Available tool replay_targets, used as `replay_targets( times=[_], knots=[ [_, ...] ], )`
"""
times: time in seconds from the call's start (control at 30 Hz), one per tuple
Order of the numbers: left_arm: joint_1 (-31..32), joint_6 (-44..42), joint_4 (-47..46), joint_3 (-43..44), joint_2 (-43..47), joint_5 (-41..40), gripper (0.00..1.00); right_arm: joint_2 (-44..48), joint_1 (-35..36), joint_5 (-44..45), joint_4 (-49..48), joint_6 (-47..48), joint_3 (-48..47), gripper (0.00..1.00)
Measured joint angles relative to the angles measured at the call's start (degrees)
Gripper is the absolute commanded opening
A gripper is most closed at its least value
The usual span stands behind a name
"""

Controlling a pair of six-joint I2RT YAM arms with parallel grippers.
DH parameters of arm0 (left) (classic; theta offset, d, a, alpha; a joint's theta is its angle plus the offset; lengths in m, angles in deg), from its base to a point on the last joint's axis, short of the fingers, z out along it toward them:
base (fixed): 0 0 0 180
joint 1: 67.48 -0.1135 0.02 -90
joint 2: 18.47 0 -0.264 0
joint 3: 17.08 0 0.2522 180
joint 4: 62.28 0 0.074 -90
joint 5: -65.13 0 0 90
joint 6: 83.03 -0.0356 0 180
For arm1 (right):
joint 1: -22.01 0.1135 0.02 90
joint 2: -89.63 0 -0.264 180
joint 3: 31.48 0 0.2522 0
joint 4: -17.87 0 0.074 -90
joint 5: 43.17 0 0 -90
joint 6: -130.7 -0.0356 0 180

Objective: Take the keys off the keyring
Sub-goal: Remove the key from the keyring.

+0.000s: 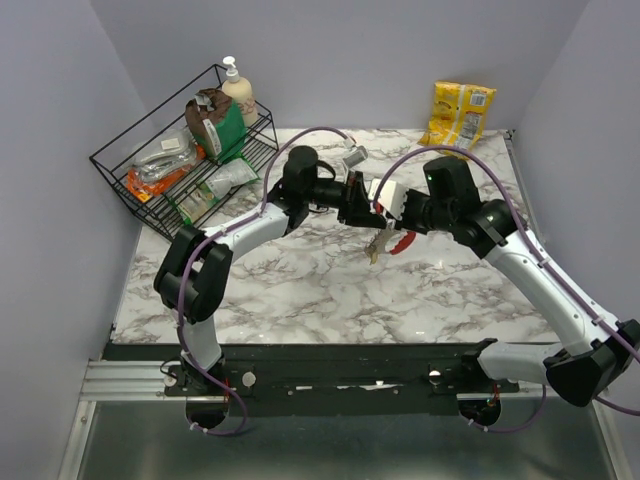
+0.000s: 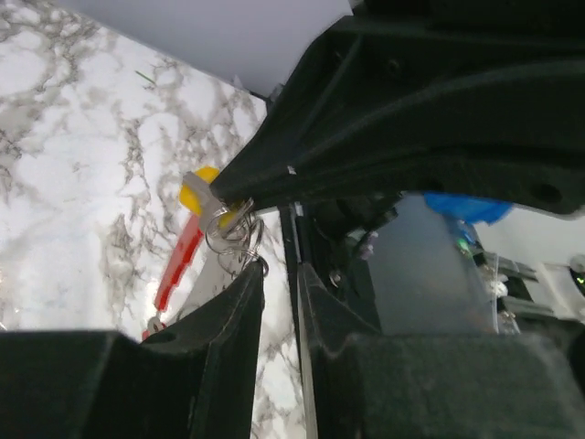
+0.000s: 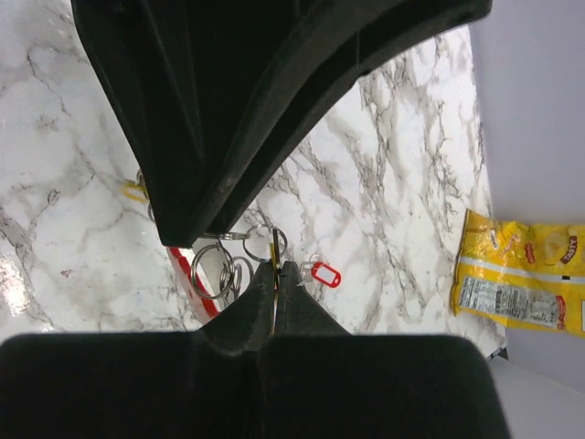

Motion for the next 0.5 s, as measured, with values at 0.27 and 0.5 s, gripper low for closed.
replay_targets(
  times=[0.27, 0.5],
  knots=[
    [-3.26, 29.46, -43.25, -6.19, 0.26, 4.42, 0.34, 1.36, 0.07, -0.74, 0.00, 1.62, 0.00, 0.01],
    [-3.04, 28.94, -43.87, -6.36, 0.46, 4.63, 0.34, 1.44, 0.07, -2.38, 1.27, 2.51, -0.13, 0.01]
  ],
)
